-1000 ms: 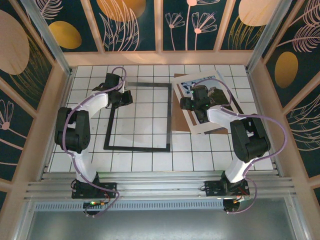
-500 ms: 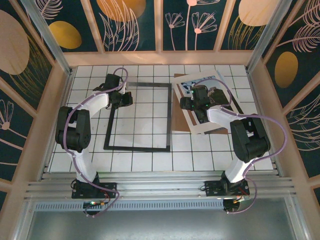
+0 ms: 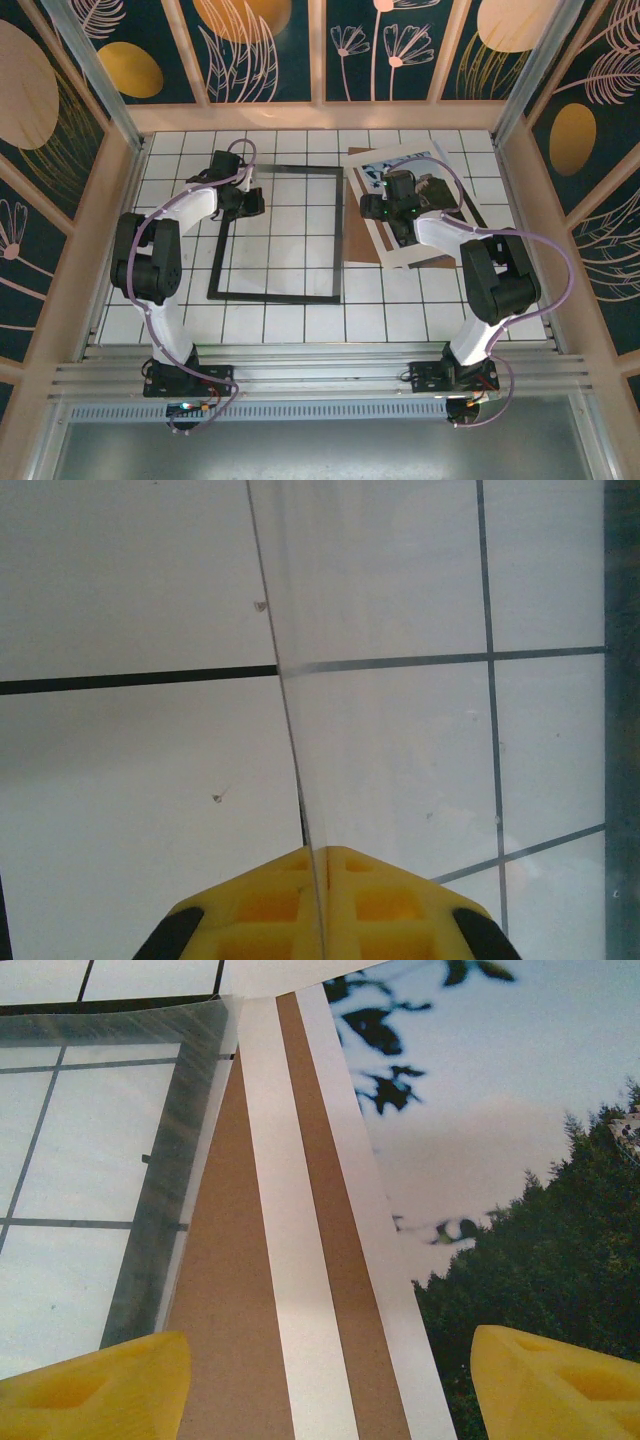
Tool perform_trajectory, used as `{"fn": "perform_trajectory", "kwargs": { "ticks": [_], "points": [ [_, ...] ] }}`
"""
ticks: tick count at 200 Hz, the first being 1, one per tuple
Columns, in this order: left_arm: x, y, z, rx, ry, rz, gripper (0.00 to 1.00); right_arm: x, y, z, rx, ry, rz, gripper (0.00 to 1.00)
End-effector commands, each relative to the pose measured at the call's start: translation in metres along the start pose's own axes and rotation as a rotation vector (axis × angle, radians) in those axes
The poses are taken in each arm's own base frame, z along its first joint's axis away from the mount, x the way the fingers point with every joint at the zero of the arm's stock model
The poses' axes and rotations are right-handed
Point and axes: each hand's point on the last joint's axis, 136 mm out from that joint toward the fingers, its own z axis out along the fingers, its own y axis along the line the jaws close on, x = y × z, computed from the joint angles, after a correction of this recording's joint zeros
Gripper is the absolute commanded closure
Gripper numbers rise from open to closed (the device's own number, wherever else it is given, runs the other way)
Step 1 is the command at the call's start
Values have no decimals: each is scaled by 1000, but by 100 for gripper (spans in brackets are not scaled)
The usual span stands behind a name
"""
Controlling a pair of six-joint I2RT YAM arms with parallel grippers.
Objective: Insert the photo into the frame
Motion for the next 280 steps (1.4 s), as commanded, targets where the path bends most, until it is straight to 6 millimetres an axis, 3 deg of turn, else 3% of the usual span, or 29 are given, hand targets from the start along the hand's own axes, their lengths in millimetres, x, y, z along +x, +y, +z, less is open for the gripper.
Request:
{"fn": "perform_trajectory", "kwargs": {
  "ticks": [1,168,280],
  "points": [
    [12,7,-2,-20,41,-18,100,7,2,3,-5,6,-21,25],
    [19,9,9,-15,98,-9,100,8,4,5,-9,11,-26,26],
    [14,1,1,6,103,2,100,5,8,6,-12,12,-40,25]
  ]
}}
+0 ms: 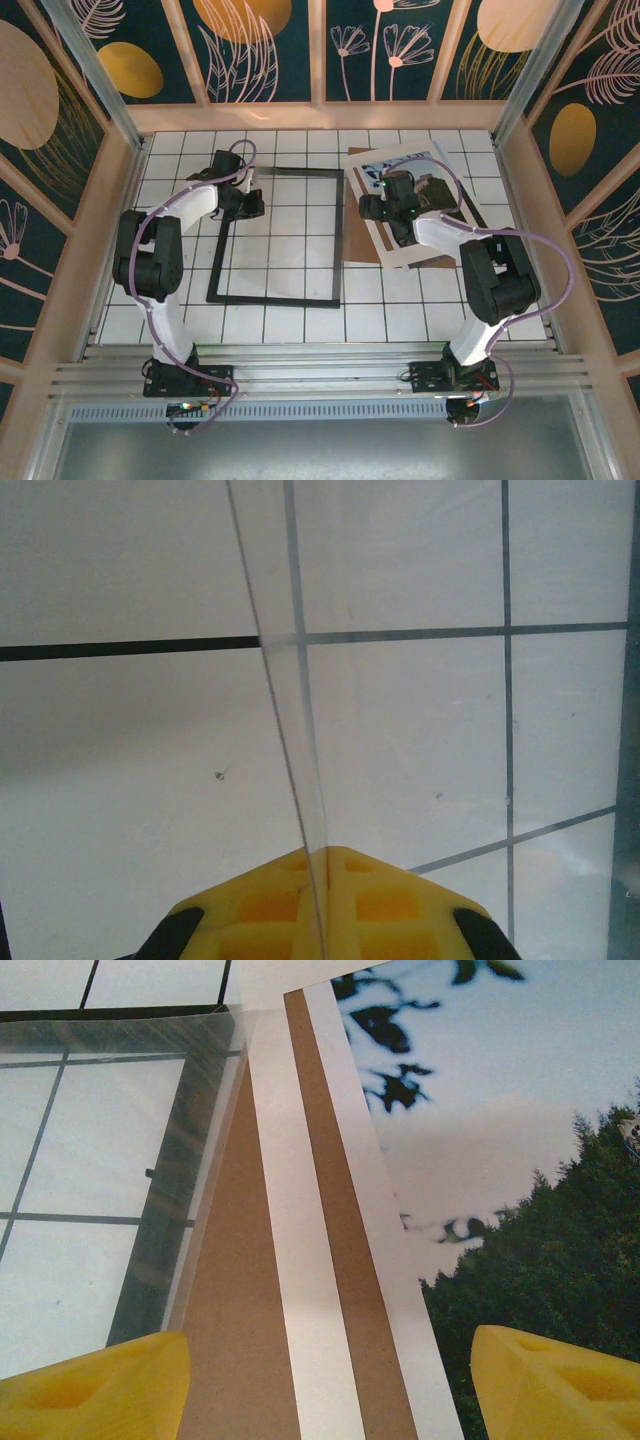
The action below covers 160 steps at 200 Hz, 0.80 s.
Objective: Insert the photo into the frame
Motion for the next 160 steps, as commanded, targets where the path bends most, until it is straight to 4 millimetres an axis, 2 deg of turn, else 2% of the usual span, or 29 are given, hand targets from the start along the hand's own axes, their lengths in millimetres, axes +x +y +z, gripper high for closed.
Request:
{"fn": "perform_trajectory", "kwargs": {
  "ticks": [1,105,160],
  "points": [
    [7,-1,-1,9,45,13,100,4,4,6,-6,10,-27,25],
    [7,-16,-1,95,60,65,100,5,4,6,-2,13,-34,25],
    [9,-14,4,94,65,82,100,5,7,3,-17,13,-26,25]
  ]
}}
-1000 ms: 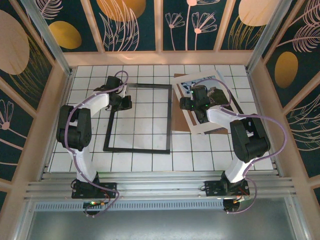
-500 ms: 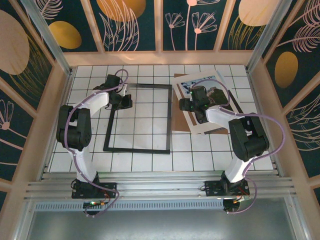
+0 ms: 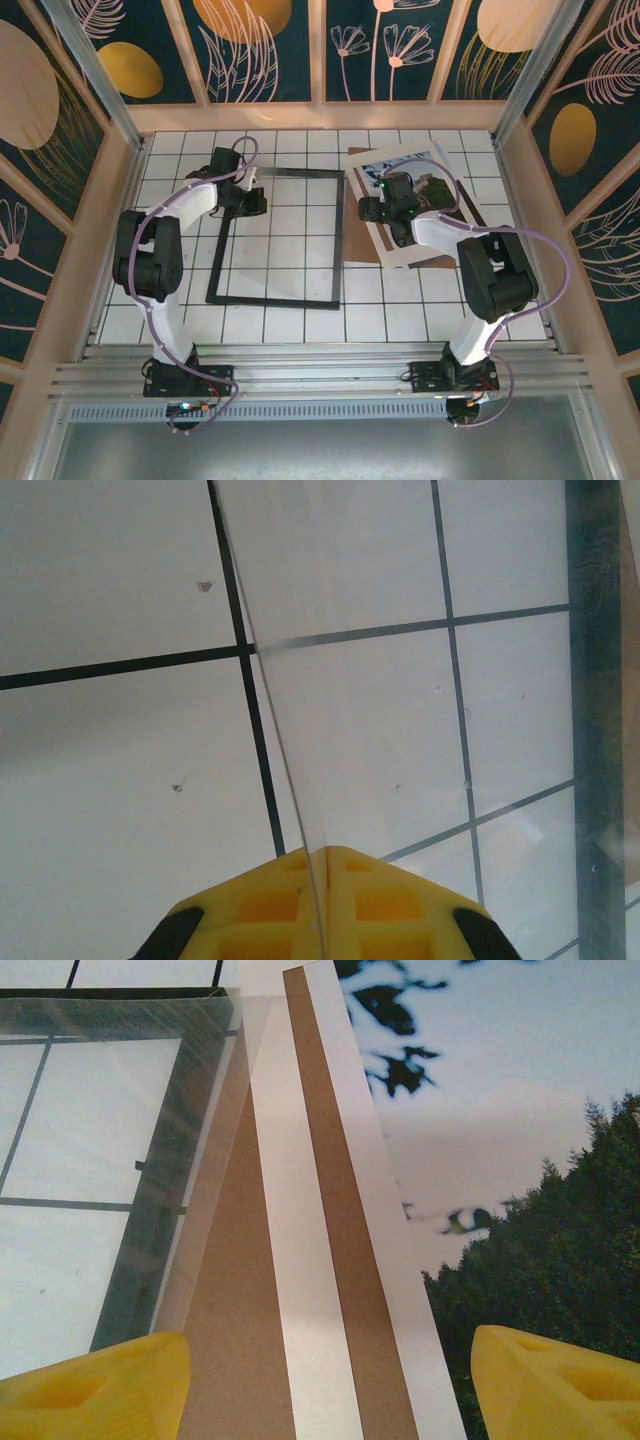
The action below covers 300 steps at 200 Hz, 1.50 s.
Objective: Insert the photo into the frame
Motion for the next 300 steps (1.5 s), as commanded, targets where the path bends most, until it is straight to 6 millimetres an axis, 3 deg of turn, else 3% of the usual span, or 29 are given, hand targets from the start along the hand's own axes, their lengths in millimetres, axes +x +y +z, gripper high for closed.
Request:
{"fn": "perform_trajectory", "kwargs": {
  "ticks": [1,64,88,115,173,300],
  "points": [
    [12,0,8,28,59,12,100,-2,8,-3,-21,-7,-14,25],
    [16,7,15,5,76,10,100,10,31,-11,-139,65,72,25],
    [18,10,14,-13,74,8,100,24,38,-6,-180,139,129,27],
    [19,13,14,-29,72,-2,100,45,45,2,-230,224,192,32],
    [22,15,12,-40,69,-26,100,68,60,17,-319,302,263,45],
    [31,27,12,-103,92,-76,100,66,67,24,-358,289,267,66]
  ]
}}
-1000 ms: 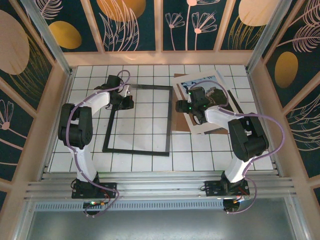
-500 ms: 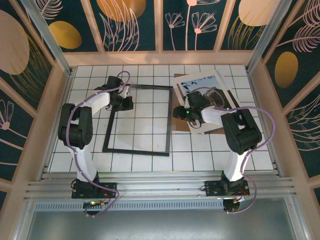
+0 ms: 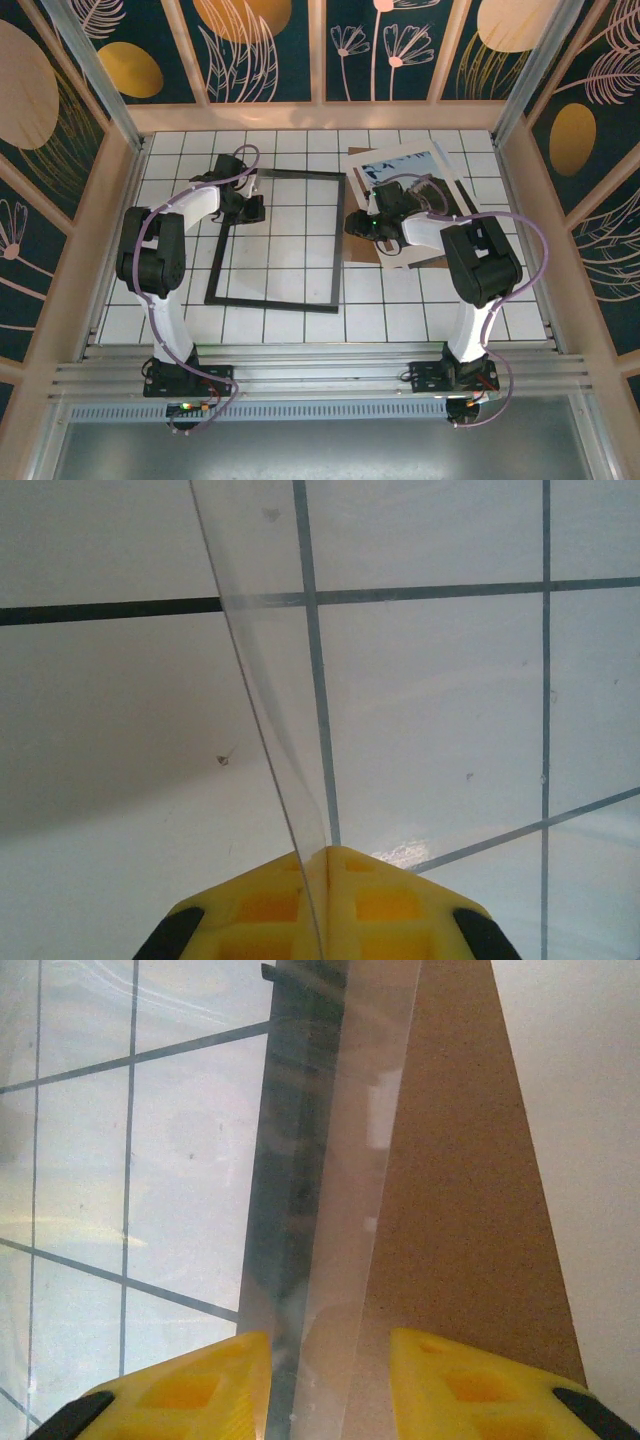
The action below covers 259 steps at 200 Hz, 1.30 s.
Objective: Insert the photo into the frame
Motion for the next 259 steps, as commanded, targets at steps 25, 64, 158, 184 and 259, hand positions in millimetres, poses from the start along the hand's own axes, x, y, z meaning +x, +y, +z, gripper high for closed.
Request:
{"fn": "perform_trajectory", "kwargs": {
  "ticks": [25,64,158,184,259],
  "points": [
    [13,10,-3,-55,45,-28,100,0,3,9,-19,11,-6,68],
    [12,12,-4,-67,43,-26,100,-1,6,11,-26,12,-12,70],
    [11,8,-1,-42,49,-33,96,0,13,12,-44,16,-23,73],
    [11,9,-2,-50,49,-32,92,1,15,12,-48,17,-26,74],
    [10,12,-8,-79,34,-32,89,-1,17,13,-47,15,-34,72]
  ]
}}
